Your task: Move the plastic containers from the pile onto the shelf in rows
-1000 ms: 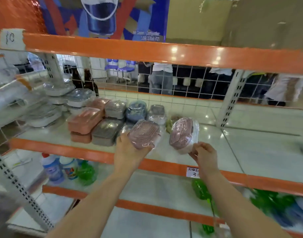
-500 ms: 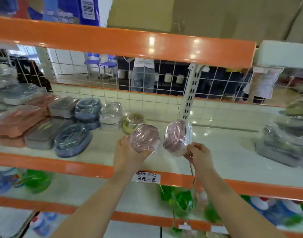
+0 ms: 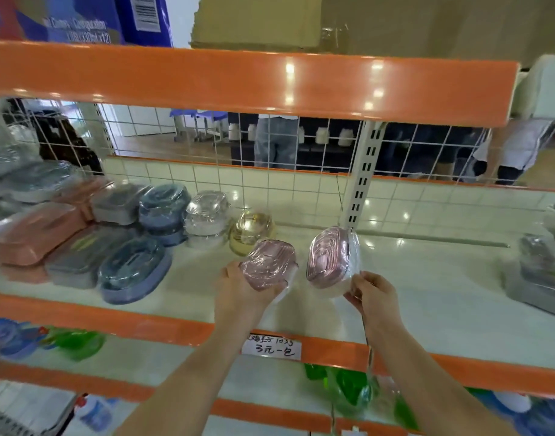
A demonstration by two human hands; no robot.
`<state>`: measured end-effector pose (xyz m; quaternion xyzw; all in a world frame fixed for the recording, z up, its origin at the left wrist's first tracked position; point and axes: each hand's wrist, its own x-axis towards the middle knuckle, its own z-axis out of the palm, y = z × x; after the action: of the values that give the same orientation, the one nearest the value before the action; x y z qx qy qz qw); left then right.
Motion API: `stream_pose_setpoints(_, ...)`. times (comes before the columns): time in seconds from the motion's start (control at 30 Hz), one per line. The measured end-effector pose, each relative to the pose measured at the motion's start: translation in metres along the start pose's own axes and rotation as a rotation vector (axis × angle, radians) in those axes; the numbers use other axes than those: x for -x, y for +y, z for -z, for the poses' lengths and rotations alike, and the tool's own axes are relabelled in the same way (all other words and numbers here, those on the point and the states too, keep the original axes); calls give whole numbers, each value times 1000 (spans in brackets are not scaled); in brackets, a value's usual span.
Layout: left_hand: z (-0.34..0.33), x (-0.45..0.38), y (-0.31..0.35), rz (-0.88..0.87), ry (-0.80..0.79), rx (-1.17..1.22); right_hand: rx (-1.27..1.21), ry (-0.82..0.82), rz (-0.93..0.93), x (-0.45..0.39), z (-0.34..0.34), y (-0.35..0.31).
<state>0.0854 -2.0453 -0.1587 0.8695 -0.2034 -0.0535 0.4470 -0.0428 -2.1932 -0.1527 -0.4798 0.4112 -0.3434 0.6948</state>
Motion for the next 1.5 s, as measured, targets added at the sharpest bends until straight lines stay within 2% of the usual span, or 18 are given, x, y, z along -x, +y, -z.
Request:
stream_pose_setpoints(0.17,-16,-11,4,36,-42,28,-50,14,4,-7,-1,-6)
stream_pose_setpoints(0.27,-24,-17,8,64,-130,-11,-53,28,11,-12,0,-8)
stream_pose_setpoints(0.43,-30,-18,5,-95,-301,-116,-86,72,-14,-20,4,-7)
stream_pose_setpoints(0.57,-26,-25,1,-348,-320,-381,-88,76,-29,-23,4,-6)
stream_pose_setpoints(0.83,-38,-48,17,-509,-259,-621,-62,110,-20,-35,9,-8)
stream_pose_setpoints(1.0,-50,-69,23,-492,-206,-608,-73,106,-21,-44,11,-12)
stream_pose_setpoints(1.23,-69,-95,27,-456,-211,-642,-68,118,-33,-50,9,-11)
stream_pose_setpoints(1.4,-69,-113,16,-549,-272,-602,-80,133,-21,-51,13,-13)
stream_pose_setpoints(1.5,-63,-116,10,-535,-293,-538,-77,134,-13,-51,15,-13)
